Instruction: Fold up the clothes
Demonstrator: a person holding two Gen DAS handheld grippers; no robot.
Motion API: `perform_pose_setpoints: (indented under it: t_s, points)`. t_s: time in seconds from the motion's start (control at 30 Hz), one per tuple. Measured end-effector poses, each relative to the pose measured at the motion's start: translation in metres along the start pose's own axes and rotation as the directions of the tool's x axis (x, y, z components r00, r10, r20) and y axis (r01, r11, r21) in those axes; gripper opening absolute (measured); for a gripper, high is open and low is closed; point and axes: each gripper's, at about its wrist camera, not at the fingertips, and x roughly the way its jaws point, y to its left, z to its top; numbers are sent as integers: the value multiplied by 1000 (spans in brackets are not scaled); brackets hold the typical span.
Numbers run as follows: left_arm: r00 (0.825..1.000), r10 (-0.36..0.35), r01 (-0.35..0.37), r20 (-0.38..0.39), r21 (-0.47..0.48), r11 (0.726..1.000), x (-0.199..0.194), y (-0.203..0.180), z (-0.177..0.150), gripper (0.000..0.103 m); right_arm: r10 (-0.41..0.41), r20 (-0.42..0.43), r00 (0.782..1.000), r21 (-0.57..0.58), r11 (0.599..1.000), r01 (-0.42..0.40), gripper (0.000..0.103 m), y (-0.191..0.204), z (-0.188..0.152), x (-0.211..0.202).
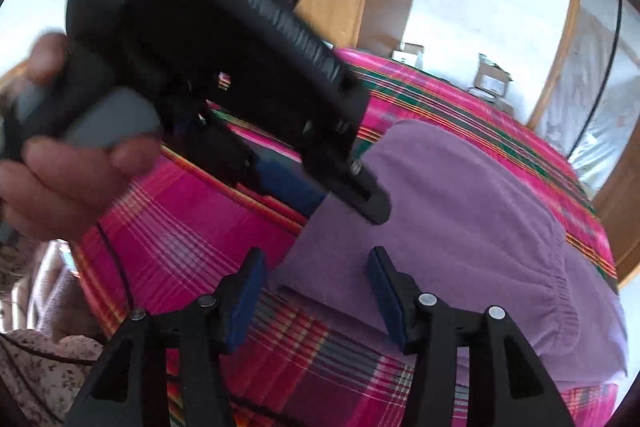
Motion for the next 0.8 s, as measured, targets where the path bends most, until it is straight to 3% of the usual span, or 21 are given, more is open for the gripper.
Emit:
perform_pose_setpoints:
  t_s: [0.3,0.4,0.6,0.8]
  points:
    - [999,-52,51,-10,-40,998,2,-2,5,38,-190,-11,982,-44,981,189,54,17,0,16]
    - [998,-63,62,-8,-57,996,0,0,5,38,-176,-18,984,-7,984,176,50,13,-1,17]
    - [998,-55,55,14,-65,996,-2,3,6,38,-192,-14,981,41,980,193,22,4,-5,14]
    - [998,-17,22,62,-93,995,-4,15,14,39,-153,27,988,100,984,150,19,-8,-7,-1]
